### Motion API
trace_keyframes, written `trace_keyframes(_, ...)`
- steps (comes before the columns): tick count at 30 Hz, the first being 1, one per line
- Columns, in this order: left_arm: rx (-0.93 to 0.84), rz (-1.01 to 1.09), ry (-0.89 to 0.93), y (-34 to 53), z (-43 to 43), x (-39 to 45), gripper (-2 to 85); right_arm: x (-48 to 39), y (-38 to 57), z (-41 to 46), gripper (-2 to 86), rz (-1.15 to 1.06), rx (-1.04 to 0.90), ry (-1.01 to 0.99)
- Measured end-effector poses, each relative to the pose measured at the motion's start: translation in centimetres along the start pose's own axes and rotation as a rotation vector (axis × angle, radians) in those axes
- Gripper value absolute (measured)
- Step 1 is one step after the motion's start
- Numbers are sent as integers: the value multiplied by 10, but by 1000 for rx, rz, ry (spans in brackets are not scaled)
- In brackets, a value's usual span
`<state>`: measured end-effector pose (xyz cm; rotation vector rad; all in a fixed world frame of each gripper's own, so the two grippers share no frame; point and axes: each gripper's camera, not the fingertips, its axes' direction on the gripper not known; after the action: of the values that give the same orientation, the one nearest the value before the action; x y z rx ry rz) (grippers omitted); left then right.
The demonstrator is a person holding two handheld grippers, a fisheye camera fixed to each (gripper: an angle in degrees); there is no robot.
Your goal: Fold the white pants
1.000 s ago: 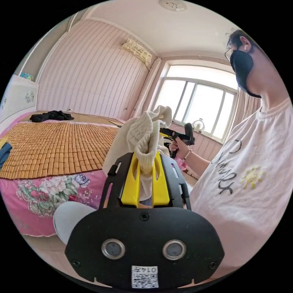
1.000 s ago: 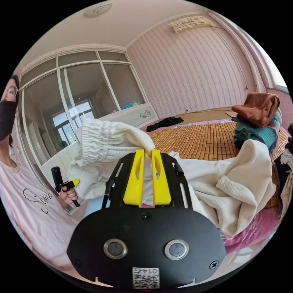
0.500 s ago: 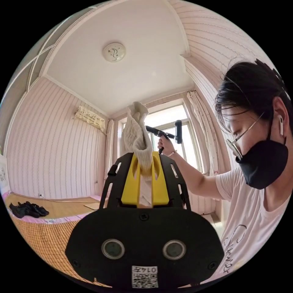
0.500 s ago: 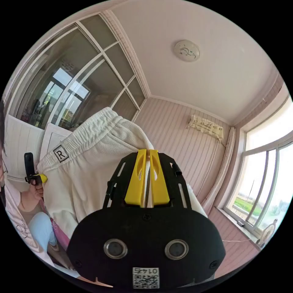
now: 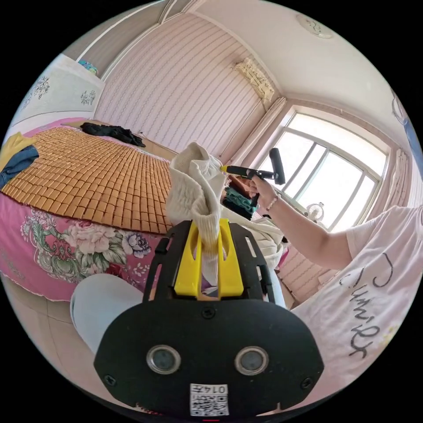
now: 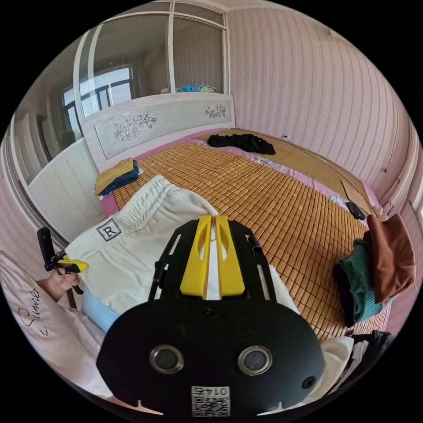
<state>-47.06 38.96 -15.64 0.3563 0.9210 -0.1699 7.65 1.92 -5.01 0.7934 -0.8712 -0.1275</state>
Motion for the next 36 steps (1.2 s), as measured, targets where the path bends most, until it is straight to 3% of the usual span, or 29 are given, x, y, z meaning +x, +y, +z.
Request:
trace_keyframes(4, 172, 12, 55, -51, -26, -24, 47, 13, -40, -26, 6, 17, 141, -63)
trace_keyframes(6, 292, 90, 68, -85, -48, -23, 48, 9, -105, -61, 7, -39, 262, -100)
trace_keyframes(10, 519, 159, -107, -127, -112, -32, 51, -33, -219, -77, 13, -199, 336, -254)
trace_keyframes(13, 443, -16, -317, -122, -140, -83, 61, -78, -281, -14, 23, -260, 244, -341)
trace_keyframes(15, 339, -146, -459, -101, -141, -127, 70, -103, -285, 74, 38, -215, 105, -373)
trace_keyframes(18, 131, -452, -557, -45, -141, -206, 79, -110, -238, 184, 47, -117, -169, -400)
trace_keyframes(19, 133, -557, -576, -19, -150, -223, 81, -108, -225, 198, 49, -104, -215, -407)
trace_keyframes(23, 254, -595, -542, 31, -183, -221, 63, -51, -128, 197, 60, -55, -245, -465)
trace_keyframes(26, 248, -538, -591, 36, -196, -206, 61, 10, -55, 136, 66, 11, -187, -333)
trace_keyframes(31, 169, -333, -649, -6, -170, -188, 72, 103, 71, 28, 78, 317, -97, -18)
trace_keyframes(36, 72, -204, -565, -72, -110, -196, 86, 146, 170, -38, 90, 561, -41, 253)
